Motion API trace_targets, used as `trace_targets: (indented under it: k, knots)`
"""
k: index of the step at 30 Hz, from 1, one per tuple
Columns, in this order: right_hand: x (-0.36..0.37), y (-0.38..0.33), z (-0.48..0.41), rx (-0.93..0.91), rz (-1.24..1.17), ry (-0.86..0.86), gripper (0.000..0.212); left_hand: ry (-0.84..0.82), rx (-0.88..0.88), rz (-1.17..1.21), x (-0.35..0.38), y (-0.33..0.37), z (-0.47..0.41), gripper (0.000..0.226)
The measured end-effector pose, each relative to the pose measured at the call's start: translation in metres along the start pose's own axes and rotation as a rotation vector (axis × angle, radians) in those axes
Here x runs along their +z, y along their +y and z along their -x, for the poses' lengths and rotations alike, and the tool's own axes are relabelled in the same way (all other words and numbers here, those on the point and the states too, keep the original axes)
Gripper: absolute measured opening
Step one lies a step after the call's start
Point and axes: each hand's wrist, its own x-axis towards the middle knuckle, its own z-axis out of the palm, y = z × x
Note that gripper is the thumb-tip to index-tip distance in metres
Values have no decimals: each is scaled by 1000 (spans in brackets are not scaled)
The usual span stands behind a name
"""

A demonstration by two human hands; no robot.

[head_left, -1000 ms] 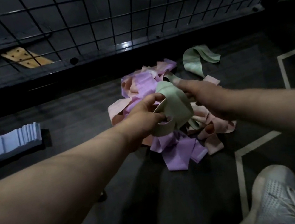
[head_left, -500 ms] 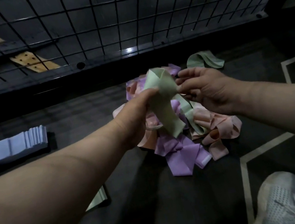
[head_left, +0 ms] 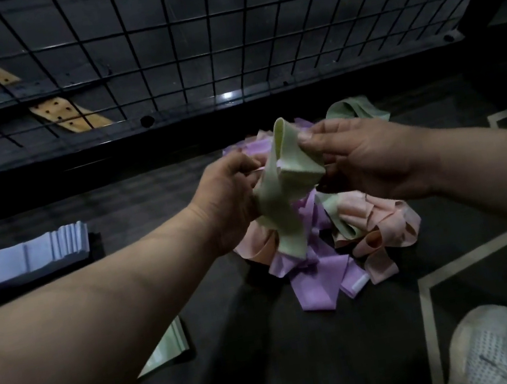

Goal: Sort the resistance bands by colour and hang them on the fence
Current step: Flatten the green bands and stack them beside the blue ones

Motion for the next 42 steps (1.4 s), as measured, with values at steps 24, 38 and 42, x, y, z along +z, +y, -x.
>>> trace_targets:
  k: [24,38,42]
  knots:
    - [10,-50,36,-525,975,242,7,-250,201,-429,5,1,1,60]
    - [-45,-42,-14,-196,32,630,10,-184,-40,-479,-52,-29,8,31]
    - [-62,-28,-16,-116,35,566,11,-11,-32,-455,-71,-27,8,11]
